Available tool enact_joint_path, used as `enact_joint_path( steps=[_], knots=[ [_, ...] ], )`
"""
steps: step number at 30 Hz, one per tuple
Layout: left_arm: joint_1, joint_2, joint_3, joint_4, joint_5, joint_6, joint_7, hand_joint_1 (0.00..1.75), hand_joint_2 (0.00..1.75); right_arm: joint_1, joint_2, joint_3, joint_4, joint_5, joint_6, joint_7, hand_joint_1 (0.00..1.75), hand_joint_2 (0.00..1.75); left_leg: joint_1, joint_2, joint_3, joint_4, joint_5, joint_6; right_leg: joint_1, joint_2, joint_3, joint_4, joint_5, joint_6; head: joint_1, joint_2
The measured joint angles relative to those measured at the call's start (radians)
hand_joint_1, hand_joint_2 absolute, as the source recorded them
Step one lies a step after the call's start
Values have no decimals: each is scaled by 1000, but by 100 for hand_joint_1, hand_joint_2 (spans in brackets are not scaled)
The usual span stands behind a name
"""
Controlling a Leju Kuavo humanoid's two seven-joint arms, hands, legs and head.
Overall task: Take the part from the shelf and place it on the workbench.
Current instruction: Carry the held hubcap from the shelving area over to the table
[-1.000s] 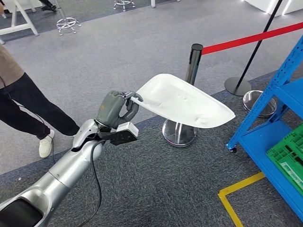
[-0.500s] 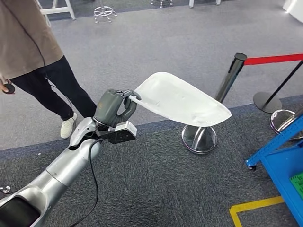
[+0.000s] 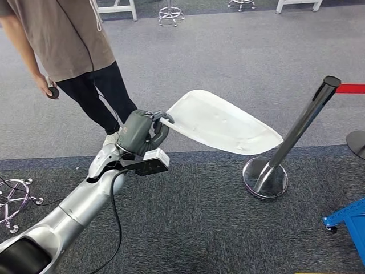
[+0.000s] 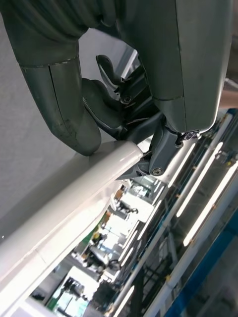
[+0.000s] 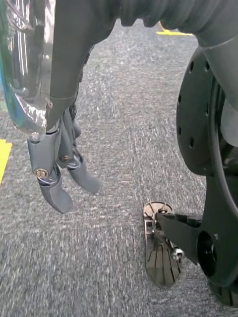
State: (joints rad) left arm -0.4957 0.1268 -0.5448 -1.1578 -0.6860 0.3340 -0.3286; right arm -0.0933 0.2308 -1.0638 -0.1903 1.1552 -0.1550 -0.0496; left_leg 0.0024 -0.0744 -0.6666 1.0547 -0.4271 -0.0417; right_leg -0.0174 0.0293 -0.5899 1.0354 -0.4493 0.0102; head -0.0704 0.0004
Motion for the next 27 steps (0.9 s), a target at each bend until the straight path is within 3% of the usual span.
enact_joint_path(
  steps=[2, 4, 5, 6, 8, 10, 12, 13, 15, 17, 18, 19, 20, 21, 23, 25, 26, 27],
  knots=[
    [-1, -2, -2, 0, -7, 0, 9, 175, 175, 4, 0, 0, 0, 0, -1, 0, 0, 175, -1, 46, -64, 130, -61, -5, 3, -25, 0, -1, -1, -7, -4, 0],
    [3, -3, -5, 0, -12, 0, 17, 175, 175, 6, 0, 0, 0, 0, -2, 1, 0, 175, 0, 57, -108, 215, -81, -7, 5, -52, 1, -1, -3, -9, -4, 0],
    [4, -2, -5, 0, -14, 0, 19, 175, 175, 6, 0, -1, 0, 0, -2, 3, 0, 175, 0, 60, -103, 204, -64, -7, 5, -64, 2, -1, -4, -9, -4, 0],
    [4, -2, -6, 0, -16, 0, 20, 175, 175, 6, 0, -1, 0, 0, -2, 4, 0, 175, 0, 67, -79, 158, -33, -6, 5, -76, 3, -1, -6, -7, -4, 0],
    [-2, -3, -6, 0, -21, 0, 21, 175, 175, 6, 0, -1, 0, 1, -3, 5, 0, 175, -4, 112, -7, 26, 22, -2, 9, -99, 8, 1, -12, 0, -5, 0],
    [-10, -5, -8, 0, -31, 2, 21, 175, 175, 7, 1, -1, 0, 2, -3, 6, 0, 175, -9, 143, 32, -47, 36, 8, 17, -119, 12, 1, -18, 10, -5, 0],
    [-14, -5, -10, 1, -40, 5, 21, 175, 175, 6, 1, -1, 0, 3, -3, 6, 0, 175, -11, 124, 35, -55, 32, 21, 18, -142, 18, -3, -24, 20, -2, 0],
    [-14, -3, -11, 2, -43, 10, 17, 175, 175, 5, 1, -2, 0, 5, -3, 5, 0, 175, -9, 111, 36, -57, 33, 26, 16, -137, 20, 0, -30, 27, -1, 0],
    [-18, -1, -11, 3, -41, 35, -4, 175, 175, 3, 1, -2, 0, 13, -3, 3, 0, 175, -4, 88, 39, -61, 34, 36, 13, -95, -1, 53, -64, 36, 4, 0],
    [-19, 0, -11, 3, -32, 74, -38, 175, 175, 1, 1, -1, 0, 24, -1, -1, 0, 175, -2, 65, 39, -61, 33, 43, 12, -48, -59, 178, -119, 39, 10, 0],
    [-16, 1, -9, 3, -30, 96, -56, 175, 175, -1, 1, -1, 0, 29, 0, -2, 0, 175, -3, 52, 40, -61, 33, 45, 13, -40, -91, 237, -139, 38, 11, 0],
    [-10, 4, -6, 3, -31, 118, -71, 175, 175, -4, 2, 1, 0, 35, 1, -3, 0, 175, -3, 38, 41, -61, 33, 45, 14, -36, -110, 268, -141, 37, 11, 0],
    [-1, 8, -1, 2, -33, 139, -84, 175, 175, -6, 2, 4, 0, 41, 2, -2, 0, 175, -4, 24, 42, -61, 33, 45, 14, -34, -112, 264, -124, 34, 11, 0],
    [9, 14, 7, -1, -35, 157, -94, 175, 175, -7, 2, 7, 0, 46, 1, -1, 0, 175, -3, 9, 44, -60, 33, 45, 14, -28, -97, 223, -91, 31, 12, 0],
    [25, 25, 23, -9, -33, 175, -110, 175, 175, -5, 3, 11, 0, 50, -1, 0, 0, 175, -2, -19, 44, -59, 32, 39, 9, 14, -44, 94, -24, 25, 12, 0],
    [34, 37, 36, -20, -30, 169, -119, 175, 175, -3, 5, 13, 1, 51, -3, 0, 0, 175, 1, -45, 36, -56, 36, 27, 4, 56, -8, 17, -5, 23, 11, 0],
    [39, 45, 40, -26, -30, 161, -121, 175, 175, -3, 7, 14, 1, 51, -3, 1, 0, 175, 4, -57, 32, -57, 39, 19, 5, 62, -2, 9, -10, 20, 11, 0],
    [44, 54, 44, -31, -30, 149, -121, 175, 175, -4, 9, 15, 1, 50, -3, 1, 0, 175, 7, -69, 29, -59, 42, 12, 6, 53, 1, 5, -10, 16, 11, 0]
  ],
)
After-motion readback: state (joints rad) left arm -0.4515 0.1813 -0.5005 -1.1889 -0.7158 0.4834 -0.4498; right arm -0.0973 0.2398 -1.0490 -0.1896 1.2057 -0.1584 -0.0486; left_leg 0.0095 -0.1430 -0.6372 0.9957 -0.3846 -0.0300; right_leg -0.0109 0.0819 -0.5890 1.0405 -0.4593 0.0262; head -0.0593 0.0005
